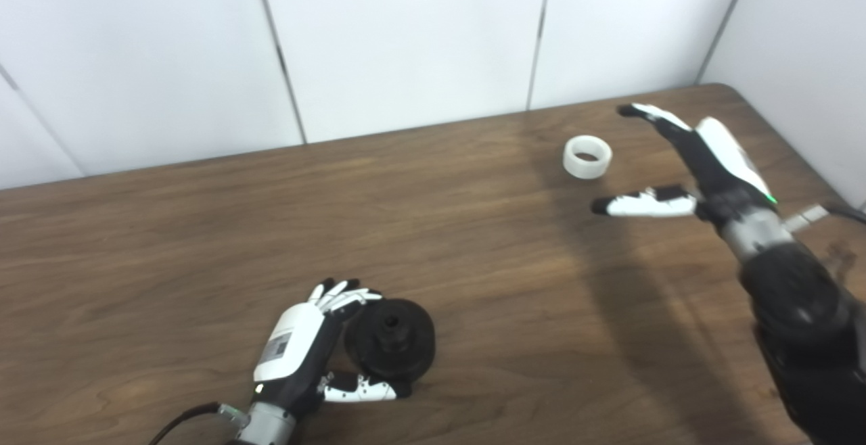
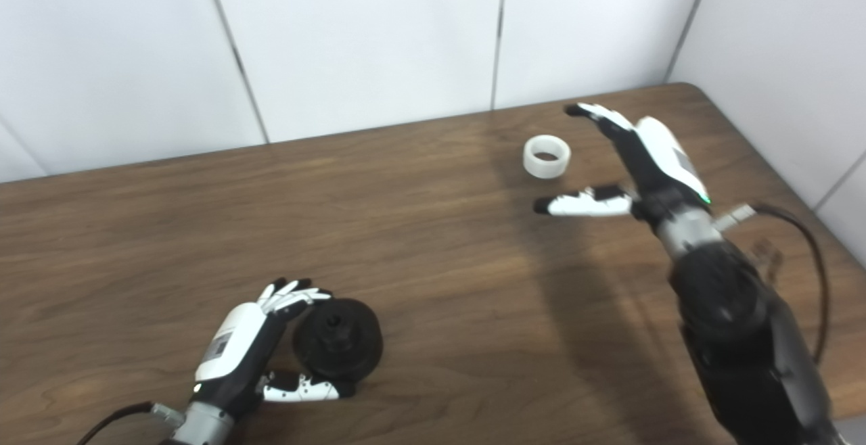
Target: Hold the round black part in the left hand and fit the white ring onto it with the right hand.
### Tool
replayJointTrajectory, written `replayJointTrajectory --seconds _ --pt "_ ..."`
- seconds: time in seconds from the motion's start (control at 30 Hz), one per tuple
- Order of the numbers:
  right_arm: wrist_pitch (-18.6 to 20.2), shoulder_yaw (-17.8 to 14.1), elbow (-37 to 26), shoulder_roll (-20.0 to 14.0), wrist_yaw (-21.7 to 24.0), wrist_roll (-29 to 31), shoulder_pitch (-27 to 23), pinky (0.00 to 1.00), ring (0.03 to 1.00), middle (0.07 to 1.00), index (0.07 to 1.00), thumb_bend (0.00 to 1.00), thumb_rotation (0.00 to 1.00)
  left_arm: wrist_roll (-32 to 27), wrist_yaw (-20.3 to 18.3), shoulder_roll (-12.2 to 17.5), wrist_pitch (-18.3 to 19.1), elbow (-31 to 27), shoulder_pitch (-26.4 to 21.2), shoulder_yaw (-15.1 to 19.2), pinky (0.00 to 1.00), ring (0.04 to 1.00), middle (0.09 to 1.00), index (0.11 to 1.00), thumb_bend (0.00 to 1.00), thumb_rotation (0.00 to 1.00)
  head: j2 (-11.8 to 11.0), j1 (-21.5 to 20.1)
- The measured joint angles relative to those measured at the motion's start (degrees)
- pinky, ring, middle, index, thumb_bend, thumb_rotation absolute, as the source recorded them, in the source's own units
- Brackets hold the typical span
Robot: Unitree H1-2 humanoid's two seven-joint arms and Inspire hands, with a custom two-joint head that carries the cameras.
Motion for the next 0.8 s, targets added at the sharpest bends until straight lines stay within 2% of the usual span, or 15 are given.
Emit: replayJointTrajectory --seconds 0.13,0.3,0.53,0.63,0.8 --pt "0.0 0.9 5.6 -1.8 2.2 -2.3 -3.2 0.94 0.982 0.937 0.864 0.9 0.32 0.0 0.1 0.6 -0.4 0.0 0.1 0.4 1.0 0.926 0.821 0.484 0.52 0.07 -0.2 -0.3" --pt "0.0 3.1 13.3 -2.8 2.8 -4.7 -7.3 0.94 0.973 0.932 0.86 0.92 0.33 0.0 0.3 0.6 -0.5 0.0 0.3 0.6 1.0 0.93 0.826 0.484 0.52 0.07 -0.3 -0.5" --pt "-0.1 6.2 21.3 -4.4 3.2 -5.2 -12.7 0.96 0.981 0.94 0.871 0.91 0.34 -0.2 0.5 0.9 -0.7 0.0 0.8 1.0 1.0 0.928 0.823 0.484 0.52 0.07 -0.3 -0.5" --pt "-0.2 7.1 24.4 -4.5 3.2 -5.2 -14.8 0.99 0.986 0.943 0.869 0.91 0.33 -0.2 0.6 1.3 -0.7 -0.1 0.9 1.0 1.0 0.928 0.825 0.484 0.52 0.07 -0.3 -0.5" --pt "-0.4 8.9 29.3 -4.5 3.1 -5.6 -17.9 0.99 0.983 0.939 0.866 0.89 0.32 -0.2 0.9 1.4 -0.8 -0.1 1.1 1.0 1.0 0.922 0.819 0.484 0.53 0.07 -0.2 -0.3"
